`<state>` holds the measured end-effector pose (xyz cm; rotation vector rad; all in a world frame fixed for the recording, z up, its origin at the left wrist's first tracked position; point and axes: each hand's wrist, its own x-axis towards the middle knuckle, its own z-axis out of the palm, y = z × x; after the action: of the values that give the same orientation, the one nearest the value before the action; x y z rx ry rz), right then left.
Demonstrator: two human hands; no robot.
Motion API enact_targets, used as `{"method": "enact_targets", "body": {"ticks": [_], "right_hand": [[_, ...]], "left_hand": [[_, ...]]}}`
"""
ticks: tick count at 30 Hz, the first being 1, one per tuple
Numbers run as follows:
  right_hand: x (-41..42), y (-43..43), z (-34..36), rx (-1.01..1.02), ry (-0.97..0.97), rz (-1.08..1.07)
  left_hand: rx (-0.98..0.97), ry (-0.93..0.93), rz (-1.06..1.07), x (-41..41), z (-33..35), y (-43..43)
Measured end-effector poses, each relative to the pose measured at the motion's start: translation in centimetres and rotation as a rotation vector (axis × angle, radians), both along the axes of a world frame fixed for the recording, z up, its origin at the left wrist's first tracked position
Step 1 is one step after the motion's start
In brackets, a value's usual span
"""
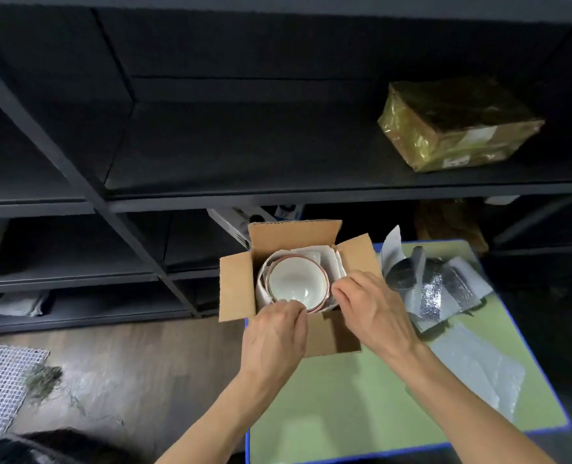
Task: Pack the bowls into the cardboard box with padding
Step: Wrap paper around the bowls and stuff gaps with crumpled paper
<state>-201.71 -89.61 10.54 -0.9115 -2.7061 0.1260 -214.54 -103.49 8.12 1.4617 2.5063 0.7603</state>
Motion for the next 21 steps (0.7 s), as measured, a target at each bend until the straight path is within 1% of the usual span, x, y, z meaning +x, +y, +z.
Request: {"method": "enact_targets", "body": {"ticks": [5,9,12,16,21], "right_hand": [[3.2,-1.2,0.1,-0.052,0.058,-0.011],[6.2,-1.0,-1.1,-0.136,0.065,-0.024],[8.9,-0.5,-2.6,-0.179,0.039,-0.053],[13.8,0.4,-4.4,-0.266,-0.015,-0.112],[20.9,2.4,-7.5,-0.413,-0.181,-0.277]], "left_hand": [[0.065,0.018,-0.107,2.3,-0.1,0.2],[0.021,-0.026,-0.167,4.8,-0.8,0.5],[-0.013,-0.012,-0.222,7.3,-1.3,1.2],[-0.057,-0.051,-0.274,10.8,-1.6,2.8],[-0.153,-0.095,-0.395,15.7,-2.6,6.1]]}}
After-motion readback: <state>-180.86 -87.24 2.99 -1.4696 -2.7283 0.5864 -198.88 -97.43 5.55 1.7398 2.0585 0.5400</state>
